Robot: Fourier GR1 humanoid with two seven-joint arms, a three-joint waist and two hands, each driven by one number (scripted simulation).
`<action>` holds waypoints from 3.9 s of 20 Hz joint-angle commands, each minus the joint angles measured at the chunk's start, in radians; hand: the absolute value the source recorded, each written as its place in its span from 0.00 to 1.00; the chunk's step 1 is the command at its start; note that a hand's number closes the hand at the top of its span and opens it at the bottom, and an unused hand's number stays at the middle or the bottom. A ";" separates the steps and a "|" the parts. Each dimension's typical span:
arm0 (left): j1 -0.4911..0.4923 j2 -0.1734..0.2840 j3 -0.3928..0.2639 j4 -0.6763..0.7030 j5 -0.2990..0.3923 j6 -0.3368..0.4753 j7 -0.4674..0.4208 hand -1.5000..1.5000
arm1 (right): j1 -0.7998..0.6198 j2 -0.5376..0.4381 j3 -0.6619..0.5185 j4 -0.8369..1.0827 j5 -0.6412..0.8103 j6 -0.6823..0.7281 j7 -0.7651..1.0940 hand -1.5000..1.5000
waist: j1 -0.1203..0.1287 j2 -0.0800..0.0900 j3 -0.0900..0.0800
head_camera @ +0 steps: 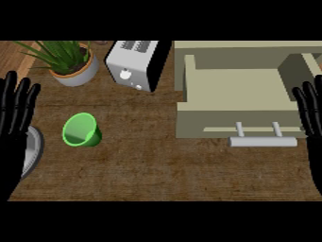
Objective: Pick up the cup, place it into the drawer and close the drawer
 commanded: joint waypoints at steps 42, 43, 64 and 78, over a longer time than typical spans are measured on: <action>-0.391 0.239 0.293 1.644 0.054 -0.360 -0.702 0.00 | -0.221 -0.029 -0.075 0.293 -0.050 0.143 0.001 0.00 | -0.019 0.005 -0.027; -0.397 0.246 0.291 1.699 0.026 -0.346 -0.777 0.00 | -0.290 -0.046 -0.105 0.273 -0.080 0.127 0.073 0.00 | -0.019 0.005 -0.028; -0.477 0.240 0.296 1.933 -0.035 -0.325 -1.025 0.00 | -0.278 -0.037 -0.087 0.229 -0.081 0.133 0.101 0.00 | -0.040 0.016 -0.031; -0.486 0.174 0.273 1.930 -0.043 -0.510 -1.056 1.00 | -0.335 -0.096 -0.143 0.280 -0.133 0.175 0.139 0.00 | -0.041 0.019 -0.033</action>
